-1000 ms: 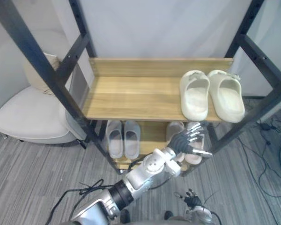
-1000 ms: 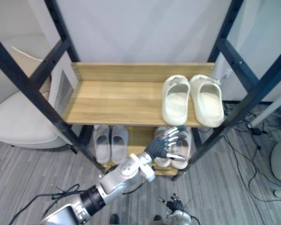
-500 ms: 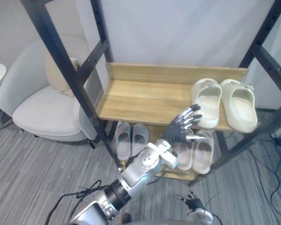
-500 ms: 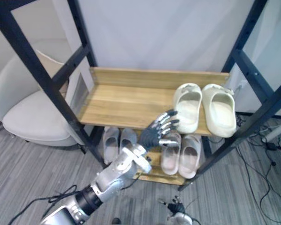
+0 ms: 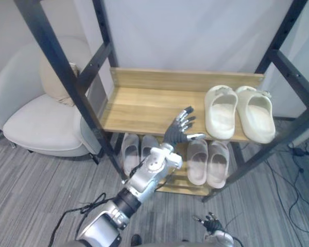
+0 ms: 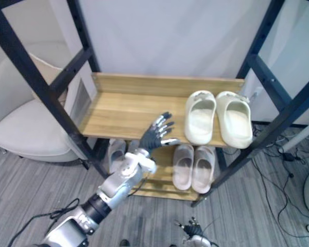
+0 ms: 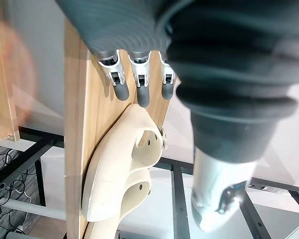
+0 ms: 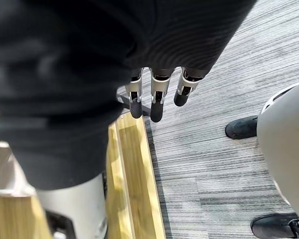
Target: Organize the slippers on the shoe rack
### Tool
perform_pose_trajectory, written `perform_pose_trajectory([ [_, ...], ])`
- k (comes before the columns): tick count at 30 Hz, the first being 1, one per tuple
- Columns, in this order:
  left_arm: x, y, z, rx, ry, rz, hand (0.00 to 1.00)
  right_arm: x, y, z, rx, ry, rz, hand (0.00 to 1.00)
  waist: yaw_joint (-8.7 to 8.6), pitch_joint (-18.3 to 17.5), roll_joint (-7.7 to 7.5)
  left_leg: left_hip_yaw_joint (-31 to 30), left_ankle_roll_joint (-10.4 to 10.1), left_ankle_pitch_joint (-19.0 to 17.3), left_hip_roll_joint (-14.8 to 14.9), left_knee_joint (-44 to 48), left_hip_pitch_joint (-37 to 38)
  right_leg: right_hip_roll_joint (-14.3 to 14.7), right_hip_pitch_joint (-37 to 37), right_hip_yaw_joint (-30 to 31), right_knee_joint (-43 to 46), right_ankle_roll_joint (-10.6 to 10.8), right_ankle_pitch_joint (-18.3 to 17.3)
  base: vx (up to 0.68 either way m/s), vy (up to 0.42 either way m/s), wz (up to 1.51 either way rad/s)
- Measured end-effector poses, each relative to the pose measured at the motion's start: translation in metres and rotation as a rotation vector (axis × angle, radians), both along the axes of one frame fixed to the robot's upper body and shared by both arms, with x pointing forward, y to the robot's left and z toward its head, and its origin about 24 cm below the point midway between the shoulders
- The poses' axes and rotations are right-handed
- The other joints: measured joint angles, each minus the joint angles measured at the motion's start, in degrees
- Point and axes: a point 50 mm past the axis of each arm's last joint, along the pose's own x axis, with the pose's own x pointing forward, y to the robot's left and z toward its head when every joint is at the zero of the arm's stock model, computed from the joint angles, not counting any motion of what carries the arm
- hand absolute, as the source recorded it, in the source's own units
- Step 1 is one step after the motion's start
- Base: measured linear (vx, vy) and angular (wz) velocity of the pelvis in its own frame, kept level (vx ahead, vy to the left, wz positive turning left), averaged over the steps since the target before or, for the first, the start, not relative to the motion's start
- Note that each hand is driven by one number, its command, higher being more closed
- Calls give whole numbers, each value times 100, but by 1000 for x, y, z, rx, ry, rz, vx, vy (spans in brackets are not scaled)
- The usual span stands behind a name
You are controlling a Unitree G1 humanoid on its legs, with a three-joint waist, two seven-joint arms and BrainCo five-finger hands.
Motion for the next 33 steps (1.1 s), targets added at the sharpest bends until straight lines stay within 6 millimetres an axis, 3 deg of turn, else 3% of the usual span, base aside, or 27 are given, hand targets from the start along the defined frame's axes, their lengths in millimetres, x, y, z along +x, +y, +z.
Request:
perform_pose_trajectory([
  [22,6,-29,3,92,-42,-73,0,3,3,0,23,-11,-49,0,-245,32,-64,225,-10,-15,19,1,17,18,-67,255,-72,0,111,-28,-10,-5],
  [33,7,-28,1,89,-41,-60,0,2,2,0,23,-9,-55,0,-249,33,-61,341,-17,-29,65,1,47,31,-87,348,-72,0,133,-28,-15,-5],
])
